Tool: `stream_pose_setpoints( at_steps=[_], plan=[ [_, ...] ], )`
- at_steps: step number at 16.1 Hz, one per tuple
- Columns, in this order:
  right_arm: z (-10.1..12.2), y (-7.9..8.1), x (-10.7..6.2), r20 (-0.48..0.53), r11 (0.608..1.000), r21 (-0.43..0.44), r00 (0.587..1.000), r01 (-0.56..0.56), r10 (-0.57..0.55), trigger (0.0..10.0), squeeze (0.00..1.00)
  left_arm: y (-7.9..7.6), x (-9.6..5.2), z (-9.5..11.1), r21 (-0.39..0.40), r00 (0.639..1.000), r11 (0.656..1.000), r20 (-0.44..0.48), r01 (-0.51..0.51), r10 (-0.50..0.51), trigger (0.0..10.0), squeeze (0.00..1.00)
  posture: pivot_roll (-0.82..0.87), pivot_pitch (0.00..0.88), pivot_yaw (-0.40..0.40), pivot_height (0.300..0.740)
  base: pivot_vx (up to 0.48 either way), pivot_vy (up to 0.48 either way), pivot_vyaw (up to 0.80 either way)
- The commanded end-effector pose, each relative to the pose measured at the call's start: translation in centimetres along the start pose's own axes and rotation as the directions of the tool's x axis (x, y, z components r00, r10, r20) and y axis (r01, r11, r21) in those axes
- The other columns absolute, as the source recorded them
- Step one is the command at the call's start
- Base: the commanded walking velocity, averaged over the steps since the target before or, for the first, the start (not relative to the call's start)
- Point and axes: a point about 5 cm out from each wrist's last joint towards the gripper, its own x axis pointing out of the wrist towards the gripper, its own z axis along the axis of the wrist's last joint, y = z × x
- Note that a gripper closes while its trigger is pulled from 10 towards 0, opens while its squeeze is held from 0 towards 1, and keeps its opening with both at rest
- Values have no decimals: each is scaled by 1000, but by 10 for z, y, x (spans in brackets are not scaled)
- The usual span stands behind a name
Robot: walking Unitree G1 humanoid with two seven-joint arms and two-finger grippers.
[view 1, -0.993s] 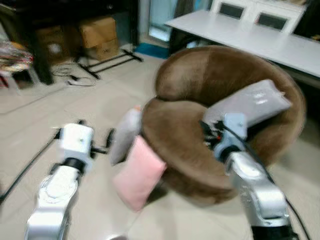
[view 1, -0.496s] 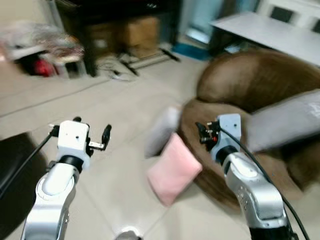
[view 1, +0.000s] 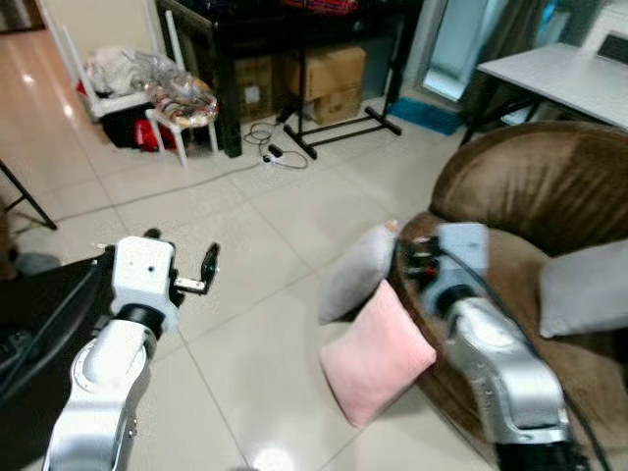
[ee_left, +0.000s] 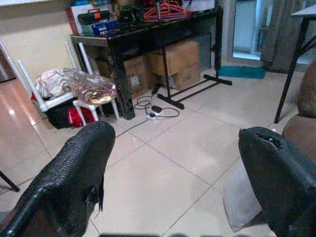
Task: Move the pillow to the sofa from floor
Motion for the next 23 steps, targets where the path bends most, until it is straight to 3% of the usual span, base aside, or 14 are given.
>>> stream_pose_setpoints(
  at_steps=[1, 23],
  plan=[
    [5, 6, 2, 12, 1000, 4, 1000, -15, 15, 10000, 0, 4, 2, 2, 16, 1000, 1000, 5, -11, 11, 10000, 0, 39, 0, -68, 740, 307, 0, 0],
    [6, 7, 3, 26, 1000, 22, 1000, -4, 4, 10000, 0, 0, 5, 2, 28, 1000, 999, 3, 31, -31, 10000, 0, 32, 0, -59, 740, 311, 0, 0]
  ],
)
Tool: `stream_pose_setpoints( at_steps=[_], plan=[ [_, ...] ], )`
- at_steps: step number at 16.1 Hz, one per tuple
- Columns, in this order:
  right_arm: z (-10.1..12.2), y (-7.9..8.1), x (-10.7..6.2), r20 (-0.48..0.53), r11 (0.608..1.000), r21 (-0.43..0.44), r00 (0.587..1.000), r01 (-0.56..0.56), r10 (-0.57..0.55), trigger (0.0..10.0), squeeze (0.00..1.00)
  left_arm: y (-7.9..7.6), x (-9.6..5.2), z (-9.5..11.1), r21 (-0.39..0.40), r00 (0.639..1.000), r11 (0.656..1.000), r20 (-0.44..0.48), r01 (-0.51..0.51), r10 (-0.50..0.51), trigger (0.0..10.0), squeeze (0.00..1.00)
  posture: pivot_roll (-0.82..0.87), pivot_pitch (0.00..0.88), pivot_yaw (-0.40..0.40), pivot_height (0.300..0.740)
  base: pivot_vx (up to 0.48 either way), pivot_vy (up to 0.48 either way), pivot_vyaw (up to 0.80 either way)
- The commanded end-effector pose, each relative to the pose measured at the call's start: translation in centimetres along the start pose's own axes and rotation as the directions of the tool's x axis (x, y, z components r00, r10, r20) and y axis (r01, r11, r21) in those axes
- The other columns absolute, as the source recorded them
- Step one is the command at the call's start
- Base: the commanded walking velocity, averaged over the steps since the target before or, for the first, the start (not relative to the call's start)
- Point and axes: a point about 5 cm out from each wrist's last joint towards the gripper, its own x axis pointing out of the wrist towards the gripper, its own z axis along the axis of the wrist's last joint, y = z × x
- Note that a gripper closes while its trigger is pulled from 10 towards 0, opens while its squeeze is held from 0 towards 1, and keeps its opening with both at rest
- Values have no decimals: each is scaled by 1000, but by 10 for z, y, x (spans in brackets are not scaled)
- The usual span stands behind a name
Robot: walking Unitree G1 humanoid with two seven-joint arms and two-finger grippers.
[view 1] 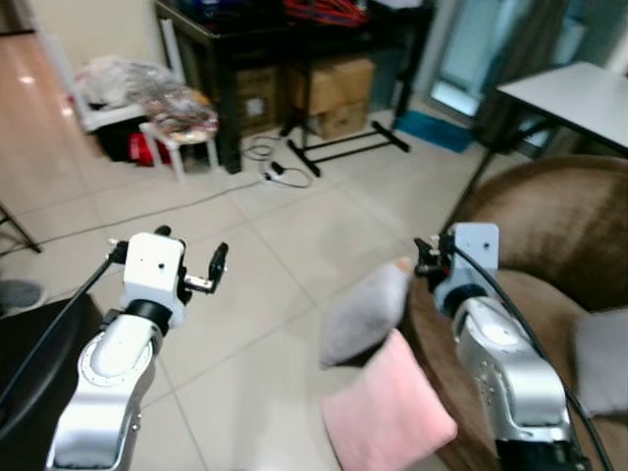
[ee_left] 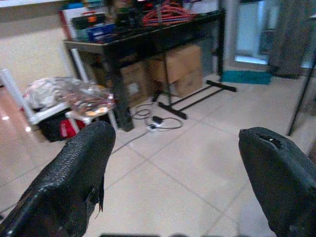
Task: Move the pillow to the sofa from floor
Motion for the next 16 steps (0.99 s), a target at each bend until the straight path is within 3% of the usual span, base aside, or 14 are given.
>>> stream_pose_setpoints(
  at_steps=[1, 9, 16],
  plan=[
    [5, 1, 1, 17, 1000, 1, 1000, -18, 18, 10000, 0, -2, 1, 2, 8, 1000, 1000, 11, 11, -11, 10000, 0, 32, 0, -59, 740, 240, 0, 0],
    [1, 0, -1, -1, 1000, 4, 1000, -19, 19, 10000, 0, -4, 1, -1, 54, 1000, 998, -5, 9, -9, 10000, 0, 32, 0, -56, 671, 0, 0, 0],
    [-6, -12, 0, -2, 999, 0, 999, 33, -33, 10000, 0, 4, -3, -11, 73, 999, 996, 0, -46, 46, 10000, 0, 31, 0, -57, 596, 0, 0, 0]
  ],
)
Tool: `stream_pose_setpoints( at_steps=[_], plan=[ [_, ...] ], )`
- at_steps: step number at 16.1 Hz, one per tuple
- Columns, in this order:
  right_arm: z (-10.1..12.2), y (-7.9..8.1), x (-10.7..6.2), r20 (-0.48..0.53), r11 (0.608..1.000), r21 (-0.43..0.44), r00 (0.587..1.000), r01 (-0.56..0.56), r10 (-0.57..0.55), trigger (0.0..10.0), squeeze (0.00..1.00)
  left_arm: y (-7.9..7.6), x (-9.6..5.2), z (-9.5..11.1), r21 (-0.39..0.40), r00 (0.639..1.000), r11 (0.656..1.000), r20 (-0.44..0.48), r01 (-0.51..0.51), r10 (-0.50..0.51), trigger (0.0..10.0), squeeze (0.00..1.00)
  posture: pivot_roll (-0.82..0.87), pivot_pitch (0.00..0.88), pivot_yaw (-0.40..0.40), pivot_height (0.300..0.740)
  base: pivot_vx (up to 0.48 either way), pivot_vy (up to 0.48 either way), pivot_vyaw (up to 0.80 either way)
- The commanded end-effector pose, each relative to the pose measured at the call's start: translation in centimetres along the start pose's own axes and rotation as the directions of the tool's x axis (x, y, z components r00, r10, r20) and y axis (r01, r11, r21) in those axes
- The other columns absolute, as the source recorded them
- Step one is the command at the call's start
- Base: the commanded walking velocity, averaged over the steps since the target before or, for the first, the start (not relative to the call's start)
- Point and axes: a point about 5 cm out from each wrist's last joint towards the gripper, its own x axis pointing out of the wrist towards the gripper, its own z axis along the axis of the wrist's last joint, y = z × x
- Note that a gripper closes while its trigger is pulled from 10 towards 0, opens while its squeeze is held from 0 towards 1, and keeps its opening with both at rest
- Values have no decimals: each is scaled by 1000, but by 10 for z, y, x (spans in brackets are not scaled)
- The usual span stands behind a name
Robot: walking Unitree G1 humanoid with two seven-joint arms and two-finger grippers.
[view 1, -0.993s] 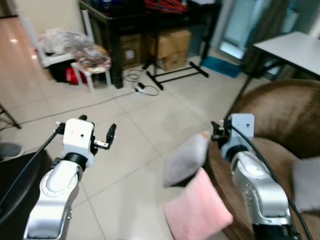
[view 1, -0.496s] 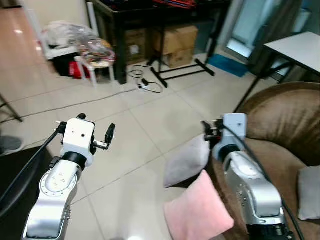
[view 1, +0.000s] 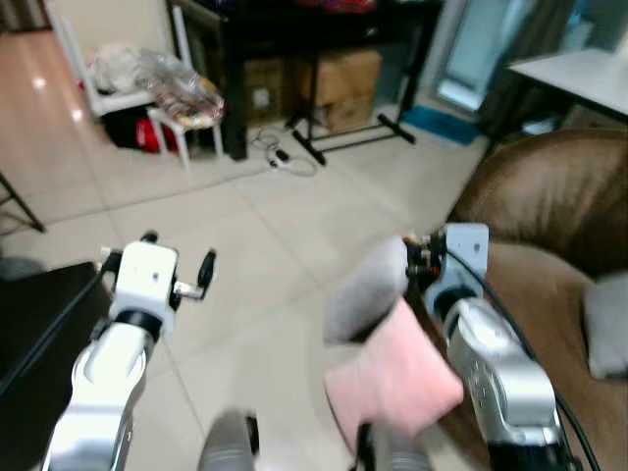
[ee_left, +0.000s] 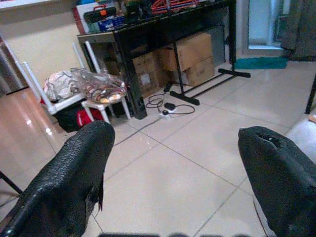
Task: Move the pillow to the sofa from floor
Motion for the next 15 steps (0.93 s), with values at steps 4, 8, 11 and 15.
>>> stream_pose_setpoints(
  at_steps=[4, 8, 11, 15],
  plan=[
    [-4, -7, 1, -5, 999, -20, 1000, 31, -31, 10000, 0, 0, -1, 1, 19, 999, 1000, 36, -20, 19, 10000, 0, 31, 0, -57, 556, 0, 0, 0],
    [-6, -7, 1, -6, 999, -32, 1000, 18, -18, 10000, 0, 0, -4, -2, 6, 999, 1000, 51, -8, 7, 10000, 0, 30, 0, -61, 556, 0, 0, 0],
    [-6, -7, 2, -8, 998, -69, 1000, 3, -3, 10000, 0, -2, -6, -3, -9, 998, 1000, 57, 7, -7, 10000, 0, 31, 0, -65, 556, 335, 0, 0],
    [-5, -5, 2, -4, 997, -79, 1000, -10, 10, 10000, 0, -3, -8, -4, -13, 998, 1000, 57, 12, -11, 10000, 0, 28, 0, -68, 556, 384, 0, 716]
  ],
)
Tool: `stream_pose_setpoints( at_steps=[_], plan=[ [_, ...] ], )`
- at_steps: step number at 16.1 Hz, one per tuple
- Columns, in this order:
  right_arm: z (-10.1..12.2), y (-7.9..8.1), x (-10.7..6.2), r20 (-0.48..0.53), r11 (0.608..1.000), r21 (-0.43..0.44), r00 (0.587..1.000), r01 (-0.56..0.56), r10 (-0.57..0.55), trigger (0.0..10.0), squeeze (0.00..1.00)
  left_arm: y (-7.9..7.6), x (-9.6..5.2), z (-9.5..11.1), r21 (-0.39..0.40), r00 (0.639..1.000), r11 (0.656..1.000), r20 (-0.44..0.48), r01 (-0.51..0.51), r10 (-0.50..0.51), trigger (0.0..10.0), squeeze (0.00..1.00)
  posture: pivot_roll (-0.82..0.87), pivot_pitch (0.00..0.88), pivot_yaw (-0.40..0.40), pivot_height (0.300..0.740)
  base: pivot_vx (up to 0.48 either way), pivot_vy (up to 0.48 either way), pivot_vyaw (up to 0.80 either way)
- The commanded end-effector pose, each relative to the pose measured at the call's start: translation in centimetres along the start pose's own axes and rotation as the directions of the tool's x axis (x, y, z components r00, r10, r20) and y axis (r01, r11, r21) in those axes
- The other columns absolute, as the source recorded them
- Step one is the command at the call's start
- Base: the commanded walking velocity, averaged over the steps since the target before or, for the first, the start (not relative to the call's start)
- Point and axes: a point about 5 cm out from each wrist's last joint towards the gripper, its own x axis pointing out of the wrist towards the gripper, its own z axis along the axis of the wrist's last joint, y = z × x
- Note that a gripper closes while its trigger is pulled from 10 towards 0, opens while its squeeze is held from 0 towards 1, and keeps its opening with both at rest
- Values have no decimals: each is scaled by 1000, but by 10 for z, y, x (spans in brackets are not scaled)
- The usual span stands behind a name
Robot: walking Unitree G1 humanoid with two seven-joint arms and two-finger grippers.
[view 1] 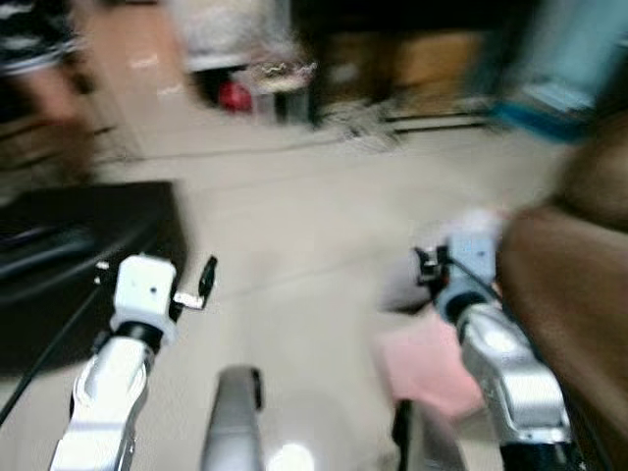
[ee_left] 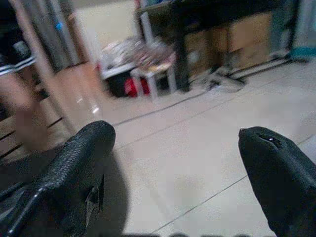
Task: Move the pillow to the sofa from floor
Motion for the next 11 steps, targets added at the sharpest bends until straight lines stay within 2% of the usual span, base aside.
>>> stream_pose_setpoints(
  at_steps=[1, 11],
  plan=[
    [5, 6, 1, 20, 1000, 2, 1000, -12, 12, 10000, 0, 1, 0, 3, 11, 1000, 1000, 12, 3, -3, 10000, 0, 28, 0, -68, 556, 386, 0, 0],
    [3, 5, 1, 12, 1000, 10, 1000, -3, 3, 10000, 0, 3, 2, 4, 19, 1000, 1000, 12, 8, -8, 10000, 0, 35, 0, -73, 556, 396, 0, 0]
  ],
)
